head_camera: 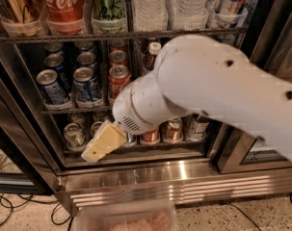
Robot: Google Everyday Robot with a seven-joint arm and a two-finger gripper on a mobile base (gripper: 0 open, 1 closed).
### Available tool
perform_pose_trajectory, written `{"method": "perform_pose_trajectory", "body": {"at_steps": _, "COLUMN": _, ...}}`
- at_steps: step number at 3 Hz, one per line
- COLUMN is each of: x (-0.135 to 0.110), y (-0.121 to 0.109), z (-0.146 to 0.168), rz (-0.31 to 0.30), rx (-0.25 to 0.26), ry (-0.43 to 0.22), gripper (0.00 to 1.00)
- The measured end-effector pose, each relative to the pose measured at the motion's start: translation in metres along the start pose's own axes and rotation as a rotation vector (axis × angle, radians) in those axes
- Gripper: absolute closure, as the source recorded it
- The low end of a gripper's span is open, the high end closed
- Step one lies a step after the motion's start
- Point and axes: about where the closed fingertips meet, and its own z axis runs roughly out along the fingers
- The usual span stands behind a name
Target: Pick pepsi can from middle shelf of fridge
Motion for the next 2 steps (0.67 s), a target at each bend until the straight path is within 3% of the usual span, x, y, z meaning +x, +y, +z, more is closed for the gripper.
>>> {"method": "perform_pose_trajectory", "body": {"at_steps": 1, "x": -0.009, "y": 0.006, "z": 0.036, "rz": 0.001, "rx": 0.061, "ry": -0.036, "gripper": 0.0}}
{"method": "perform_pose_trajectory", "body": {"at_steps": 2, "x": -0.02, "y": -0.003, "z": 0.056, "rz": 0.061, "rx": 0.136, "ry": -0.125, "gripper": 0.0}}
